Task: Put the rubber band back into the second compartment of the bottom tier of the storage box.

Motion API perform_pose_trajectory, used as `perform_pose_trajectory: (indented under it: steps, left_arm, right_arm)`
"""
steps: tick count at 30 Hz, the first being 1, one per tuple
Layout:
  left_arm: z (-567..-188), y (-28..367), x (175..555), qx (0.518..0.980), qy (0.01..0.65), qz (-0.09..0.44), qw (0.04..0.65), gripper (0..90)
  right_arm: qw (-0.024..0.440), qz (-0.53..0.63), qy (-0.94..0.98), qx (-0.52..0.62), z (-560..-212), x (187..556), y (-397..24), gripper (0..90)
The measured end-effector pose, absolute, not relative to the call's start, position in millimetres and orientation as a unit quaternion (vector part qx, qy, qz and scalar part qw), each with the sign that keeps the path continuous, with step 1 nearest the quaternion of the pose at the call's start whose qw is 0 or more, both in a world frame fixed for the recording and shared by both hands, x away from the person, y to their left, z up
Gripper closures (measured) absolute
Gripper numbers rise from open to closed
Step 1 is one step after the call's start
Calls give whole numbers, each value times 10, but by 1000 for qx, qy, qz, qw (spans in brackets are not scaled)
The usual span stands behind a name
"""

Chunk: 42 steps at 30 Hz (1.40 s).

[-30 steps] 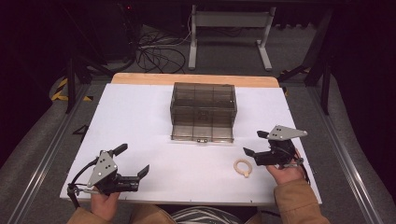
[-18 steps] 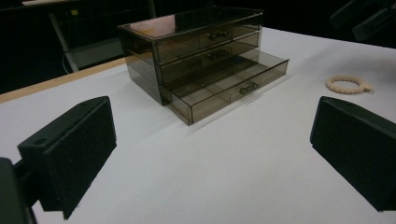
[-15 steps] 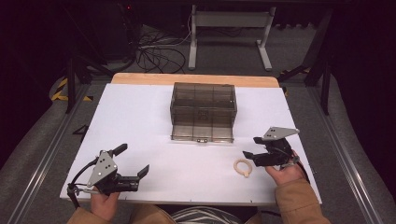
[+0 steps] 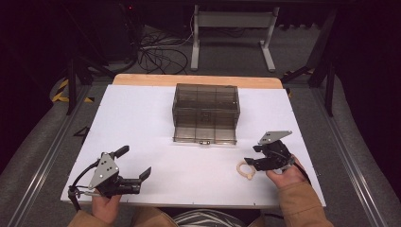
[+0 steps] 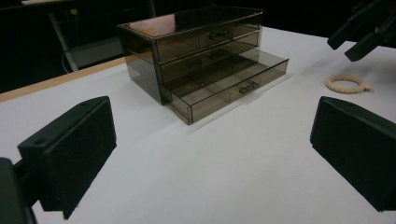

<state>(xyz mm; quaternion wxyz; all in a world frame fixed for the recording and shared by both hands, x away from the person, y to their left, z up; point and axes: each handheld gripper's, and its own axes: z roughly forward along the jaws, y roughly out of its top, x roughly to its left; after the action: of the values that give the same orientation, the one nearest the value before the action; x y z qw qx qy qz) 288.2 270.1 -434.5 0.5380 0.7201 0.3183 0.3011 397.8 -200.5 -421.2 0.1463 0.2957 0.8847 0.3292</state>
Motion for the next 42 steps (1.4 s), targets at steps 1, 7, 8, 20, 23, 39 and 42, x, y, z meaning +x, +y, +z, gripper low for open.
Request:
perform_pose_trajectory:
  steps: [1,7,8,20,23,39,42]
  left_arm:
    - [-4345,2701,2882,720,318,301,538,9]
    - [-4344,2701,2882,720,319,301,538,9]
    - [-4345,2701,2882,720,319,301,538,9]
    - [-4344,2701,2884,719,318,301,540,9]
    - [-4345,2698,2883,720,319,300,539,9]
    - [-4345,2698,2881,720,318,300,539,9]
    - [-4344,2700,2881,720,317,300,539,9]
  right_arm:
    - [146,329,885,296,-4212,3978,-2005,417]
    - [142,302,895,296,-4268,3993,-1966,475]
    - [141,298,896,296,-4276,3994,-1959,486]
    - [129,255,910,300,-4344,4009,-1918,597]
    - [129,246,913,300,-4356,4008,-1910,614]
    - [114,219,918,309,-4426,4021,-1880,750]
    - [109,217,918,312,-4444,4027,-1875,799]
